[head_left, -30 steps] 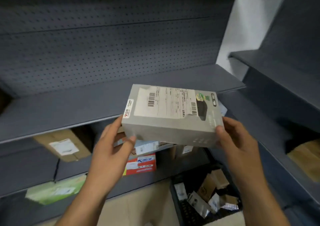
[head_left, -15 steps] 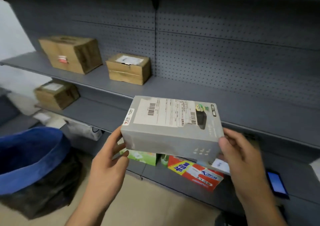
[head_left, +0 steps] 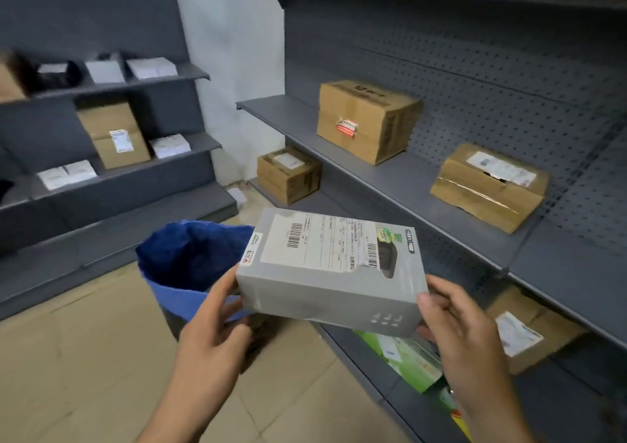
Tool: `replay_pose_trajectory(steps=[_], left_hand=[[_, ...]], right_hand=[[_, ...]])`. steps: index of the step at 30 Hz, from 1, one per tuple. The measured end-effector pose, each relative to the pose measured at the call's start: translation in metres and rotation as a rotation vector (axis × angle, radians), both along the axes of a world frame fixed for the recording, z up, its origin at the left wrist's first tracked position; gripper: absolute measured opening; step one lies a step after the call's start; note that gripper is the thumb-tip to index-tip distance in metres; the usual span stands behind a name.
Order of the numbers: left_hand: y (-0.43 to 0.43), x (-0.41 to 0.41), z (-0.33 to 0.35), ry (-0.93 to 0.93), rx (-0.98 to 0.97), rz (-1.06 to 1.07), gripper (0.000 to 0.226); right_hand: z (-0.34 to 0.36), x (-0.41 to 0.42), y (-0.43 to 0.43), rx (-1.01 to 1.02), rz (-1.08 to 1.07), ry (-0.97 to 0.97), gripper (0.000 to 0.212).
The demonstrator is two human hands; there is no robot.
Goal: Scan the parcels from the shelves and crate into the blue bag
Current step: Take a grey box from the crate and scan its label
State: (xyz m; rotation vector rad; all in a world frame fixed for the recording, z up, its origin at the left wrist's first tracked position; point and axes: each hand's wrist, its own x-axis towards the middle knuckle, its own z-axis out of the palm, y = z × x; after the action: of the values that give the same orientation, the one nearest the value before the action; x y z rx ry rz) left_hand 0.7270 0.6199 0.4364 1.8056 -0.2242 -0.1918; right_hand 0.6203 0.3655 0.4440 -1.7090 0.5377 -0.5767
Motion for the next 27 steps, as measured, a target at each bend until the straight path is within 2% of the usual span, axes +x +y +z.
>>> replay_pose_trajectory(steps=[8, 13, 17, 22, 27], left_hand=[[0.038, 0.073, -0.026, 0.059, -0.022, 0.2, 0.081], [0.033, 0.125, -0.032, 0.059, 0.062, 0.282, 0.075], [0.018, 0.179, -0.032, 0.029, 0.166, 0.336, 0.079], [-0.006, 0.251, -0.037, 0.031, 0.292, 0.389, 0.065], [-0.006, 0.313, -0.051, 0.117, 0.215, 0.479, 0.053]], right_hand=[[-0.023, 0.136, 0.024, 0.006, 0.236, 0.03, 0.02], [-0.042, 0.22, 0.018, 0.022, 0.368, 0.023, 0.02], [-0.059, 0.293, 0.002, 0.082, 0.414, -0.006, 0.019], [-0.076, 0.382, -0.029, 0.085, 0.517, 0.012, 0.025], [-0.088, 0.458, -0.039, 0.134, 0.619, 0.043, 0.029]])
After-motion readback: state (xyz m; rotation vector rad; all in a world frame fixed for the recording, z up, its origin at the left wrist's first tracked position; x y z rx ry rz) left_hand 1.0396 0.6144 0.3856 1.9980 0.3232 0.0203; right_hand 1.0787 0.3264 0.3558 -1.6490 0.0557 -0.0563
